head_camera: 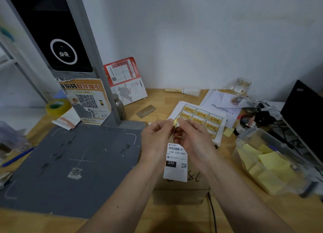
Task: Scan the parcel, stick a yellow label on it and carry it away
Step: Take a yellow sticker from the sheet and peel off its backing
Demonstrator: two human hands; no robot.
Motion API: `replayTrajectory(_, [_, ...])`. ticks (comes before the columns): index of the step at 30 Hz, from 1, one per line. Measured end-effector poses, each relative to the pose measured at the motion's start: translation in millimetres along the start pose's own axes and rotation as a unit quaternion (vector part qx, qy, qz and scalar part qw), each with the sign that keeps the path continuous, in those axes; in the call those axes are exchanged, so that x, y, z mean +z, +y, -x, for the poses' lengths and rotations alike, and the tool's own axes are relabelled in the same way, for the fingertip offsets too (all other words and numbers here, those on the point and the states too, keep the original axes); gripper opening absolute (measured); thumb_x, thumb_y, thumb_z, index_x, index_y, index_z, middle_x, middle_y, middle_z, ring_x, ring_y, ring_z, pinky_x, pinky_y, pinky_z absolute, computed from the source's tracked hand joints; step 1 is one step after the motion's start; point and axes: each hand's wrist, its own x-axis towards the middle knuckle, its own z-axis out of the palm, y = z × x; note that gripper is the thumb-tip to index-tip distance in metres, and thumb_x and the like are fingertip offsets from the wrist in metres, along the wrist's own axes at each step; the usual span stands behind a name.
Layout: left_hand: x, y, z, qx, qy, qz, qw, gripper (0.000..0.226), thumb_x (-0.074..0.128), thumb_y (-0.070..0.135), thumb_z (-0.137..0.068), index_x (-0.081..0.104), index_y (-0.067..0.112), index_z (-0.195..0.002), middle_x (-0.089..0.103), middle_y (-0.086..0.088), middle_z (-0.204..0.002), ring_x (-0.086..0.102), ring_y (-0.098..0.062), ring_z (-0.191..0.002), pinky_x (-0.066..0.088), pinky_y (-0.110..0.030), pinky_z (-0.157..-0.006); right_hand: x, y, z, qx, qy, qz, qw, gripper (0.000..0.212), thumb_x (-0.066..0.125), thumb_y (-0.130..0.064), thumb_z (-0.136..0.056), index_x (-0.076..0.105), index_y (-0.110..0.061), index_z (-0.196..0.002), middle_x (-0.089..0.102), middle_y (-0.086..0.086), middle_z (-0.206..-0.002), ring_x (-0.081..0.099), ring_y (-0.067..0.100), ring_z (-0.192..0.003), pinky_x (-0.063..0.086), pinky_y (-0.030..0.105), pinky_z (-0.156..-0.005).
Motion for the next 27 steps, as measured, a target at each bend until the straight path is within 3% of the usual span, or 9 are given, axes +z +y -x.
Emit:
replayTrajectory(4, [0.0,0.4,-3.7,-0.03,-0.011,0.029,0.999,0.01,0.064,0.011,-0.087,0.059,0.004,-0.081,0.059,-0.001,-0.059,0.058,-0.006,-0.053,0.053,-0.016,-0.054,-1.0,1.9,0.5,-0.025,0.004,0.067,0.997,0.026,0.058,-0.019,-0.093,0.065,0.002,-0.08,0.06,0.011,-0.07,0.057,0.02,-0.065,0.049,0.031,-0.062])
replayTrajectory(6, [-0.6,-3.0,-4.3,-0.04,-0.024,0.006,0.999,0.018,0.066,0.019,-0.085,0.062,0.002,-0.084,0.066,-0.003,-0.065,0.064,-0.008,-0.057,0.055,-0.019,-0.056,-0.3,3.8,0.4,-0.041,0.005,0.097,0.994,0.029,0.057,-0.019,-0.094,0.064,0.009,-0.088,0.062,0.018,-0.077,0.059,0.025,-0.071,0.05,0.036,-0.068])
replayTrajectory(10, [-1.9,-7.2,-3.7,-0.021,-0.025,-0.03,0.999,0.025,0.068,0.019,-0.083,0.067,-0.003,-0.095,0.072,-0.009,-0.081,0.069,-0.011,-0.068,0.057,-0.021,-0.062,1.3,4.4,0.7,-0.049,0.015,0.126,0.991,0.025,0.052,-0.016,-0.096,0.064,0.006,-0.094,0.065,0.02,-0.084,0.061,0.027,-0.075,0.051,0.04,-0.072])
replayTrajectory(14, [-2.5,-4.6,-3.8,-0.004,-0.011,-0.044,0.999,0.011,0.066,0.01,-0.085,0.069,0.001,-0.081,0.07,-0.003,-0.067,0.067,-0.009,-0.059,0.057,-0.019,-0.058,0.7,4.2,0.9,-0.048,0.02,0.142,0.989,0.018,0.054,-0.014,-0.094,0.064,-0.006,-0.081,0.066,0.02,-0.083,0.064,0.028,-0.075,0.054,0.045,-0.075])
replayTrajectory(17, [-4.9,-8.1,-6.9,0.023,0.009,-0.101,0.995,0.017,0.064,0.013,-0.087,0.068,0.011,-0.071,0.069,0.0,-0.066,0.066,-0.011,-0.065,0.057,-0.023,-0.065,1.1,4.4,1.7,-0.049,0.021,0.137,0.989,0.022,0.054,-0.013,-0.094,0.061,-0.012,-0.073,0.065,0.016,-0.078,0.065,0.028,-0.074,0.054,0.044,-0.074])
replayTrajectory(19, [-6.3,-10.3,-8.9,0.025,0.018,-0.114,0.993,0.016,0.062,0.014,-0.089,0.067,0.011,-0.074,0.069,-0.004,-0.074,0.067,-0.014,-0.07,0.057,-0.027,-0.068,1.2,4.3,2.0,-0.05,0.023,0.132,0.99,0.023,0.055,-0.011,-0.094,0.061,-0.014,-0.071,0.064,0.013,-0.074,0.064,0.028,-0.072,0.053,0.04,-0.07])
replayTrajectory(23, [-6.9,-10.6,-8.9,0.007,0.031,-0.083,0.996,0.01,0.06,0.01,-0.09,0.064,0.002,-0.086,0.068,-0.005,-0.075,0.067,-0.006,-0.057,0.056,-0.02,-0.056,1.0,4.4,2.9,-0.05,0.024,0.13,0.99,0.021,0.057,-0.009,-0.092,0.061,-0.014,-0.072,0.062,0.009,-0.069,0.063,0.027,-0.07,0.051,0.033,-0.063])
replayTrajectory(27, [-6.2,-7.6,-4.1,-0.003,0.009,-0.047,0.999,0.014,0.062,0.007,-0.088,0.067,-0.005,-0.094,0.069,-0.008,-0.076,0.066,-0.006,-0.054,0.055,-0.018,-0.053,-0.4,2.8,4.4,-0.052,0.018,0.126,0.991,0.016,0.059,-0.007,-0.091,0.063,-0.012,-0.076,0.062,0.007,-0.069,0.062,0.023,-0.069,0.051,0.032,-0.064])
